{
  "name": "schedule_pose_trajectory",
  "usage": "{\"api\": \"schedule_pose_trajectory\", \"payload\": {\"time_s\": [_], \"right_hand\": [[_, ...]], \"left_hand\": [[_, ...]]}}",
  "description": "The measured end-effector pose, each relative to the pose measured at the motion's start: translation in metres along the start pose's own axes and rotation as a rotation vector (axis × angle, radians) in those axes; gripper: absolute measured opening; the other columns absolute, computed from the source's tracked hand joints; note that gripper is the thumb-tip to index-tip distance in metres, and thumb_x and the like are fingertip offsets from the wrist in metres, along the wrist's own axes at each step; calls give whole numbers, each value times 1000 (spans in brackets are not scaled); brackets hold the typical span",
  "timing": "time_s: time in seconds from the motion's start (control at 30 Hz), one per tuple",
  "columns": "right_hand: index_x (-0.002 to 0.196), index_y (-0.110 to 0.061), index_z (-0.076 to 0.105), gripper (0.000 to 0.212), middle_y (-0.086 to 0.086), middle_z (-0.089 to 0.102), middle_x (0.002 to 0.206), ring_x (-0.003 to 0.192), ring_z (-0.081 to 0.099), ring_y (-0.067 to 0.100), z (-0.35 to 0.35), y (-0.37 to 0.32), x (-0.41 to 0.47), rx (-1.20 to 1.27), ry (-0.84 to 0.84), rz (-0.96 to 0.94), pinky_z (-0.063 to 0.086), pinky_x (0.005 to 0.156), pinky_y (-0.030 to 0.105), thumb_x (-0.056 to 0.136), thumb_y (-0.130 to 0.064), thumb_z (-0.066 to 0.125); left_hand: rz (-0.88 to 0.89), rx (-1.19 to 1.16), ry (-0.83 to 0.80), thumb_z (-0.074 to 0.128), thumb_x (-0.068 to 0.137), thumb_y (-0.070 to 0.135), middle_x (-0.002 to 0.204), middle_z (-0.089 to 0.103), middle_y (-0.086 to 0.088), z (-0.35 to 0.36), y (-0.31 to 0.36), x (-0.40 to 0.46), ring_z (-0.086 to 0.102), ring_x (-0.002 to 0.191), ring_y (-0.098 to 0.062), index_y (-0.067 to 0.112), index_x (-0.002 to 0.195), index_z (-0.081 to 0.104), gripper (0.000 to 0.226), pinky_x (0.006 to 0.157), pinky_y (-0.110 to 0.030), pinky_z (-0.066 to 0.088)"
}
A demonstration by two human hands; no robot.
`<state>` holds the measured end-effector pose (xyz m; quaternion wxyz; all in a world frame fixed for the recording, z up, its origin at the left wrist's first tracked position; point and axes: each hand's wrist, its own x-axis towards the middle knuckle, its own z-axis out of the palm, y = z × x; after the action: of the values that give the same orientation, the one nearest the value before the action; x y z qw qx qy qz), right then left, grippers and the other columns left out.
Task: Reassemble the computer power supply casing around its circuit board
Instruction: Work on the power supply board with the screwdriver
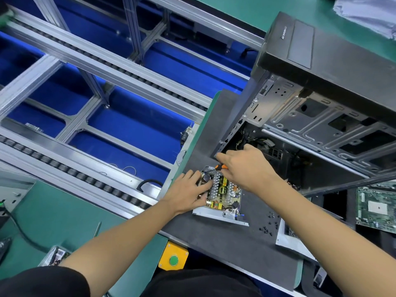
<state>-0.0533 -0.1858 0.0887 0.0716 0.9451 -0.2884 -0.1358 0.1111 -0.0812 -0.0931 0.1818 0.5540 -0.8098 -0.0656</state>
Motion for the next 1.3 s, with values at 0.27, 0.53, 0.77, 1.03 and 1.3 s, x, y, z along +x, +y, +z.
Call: {"api": "schedule_pose_trajectory", "payload": {"time_s": [0.27, 0.53, 0.77, 1.03, 1.3], "right_hand": [[94, -23, 44, 11, -6, 44, 70, 57, 41, 22, 8, -2, 4, 6, 1, -23, 22, 67, 34, 96, -33, 46], [95, -23, 46, 13, -6, 44, 71, 59, 48, 23, 10, -4, 6, -16, -7, -48, 22, 68, 34, 96, -35, 48], [89, -22, 46, 15, -4, 55, 70, 59, 58, 23, 9, -7, 9, -41, 0, -57, 24, 66, 34, 94, -35, 52], [89, -21, 51, 15, -3, 55, 67, 56, 57, 23, 13, -9, 12, -38, 2, -70, 25, 65, 33, 93, -34, 56], [97, -22, 49, 15, -4, 58, 75, 63, 59, 23, 15, -10, 12, -28, -10, -76, 27, 66, 35, 96, -37, 47]], "left_hand": [[33, 43, 46, 53, 92, 46, 101, 54, -7, 8, 3, 0, 50, 79, -26, 22, 119, 59, 36, 62, -37, 36], [28, -3, 42, 59, 89, 41, 101, 61, -7, 9, 6, 1, 54, 74, -26, 19, 113, 60, 33, 59, -37, 42], [21, -35, 66, 63, 85, 39, 92, 59, -6, 9, 7, 2, 54, 71, -25, 18, 102, 63, 27, 58, -36, 42], [25, -63, 100, 61, 84, 39, 91, 60, -7, 13, 6, 0, 54, 71, -25, 18, 99, 60, 26, 58, -36, 41], [-343, -280, 84, 46, 89, 61, 92, 43, 5, 8, 11, -12, 43, 81, -16, 23, 103, 43, 40, 77, -39, 42]]}}
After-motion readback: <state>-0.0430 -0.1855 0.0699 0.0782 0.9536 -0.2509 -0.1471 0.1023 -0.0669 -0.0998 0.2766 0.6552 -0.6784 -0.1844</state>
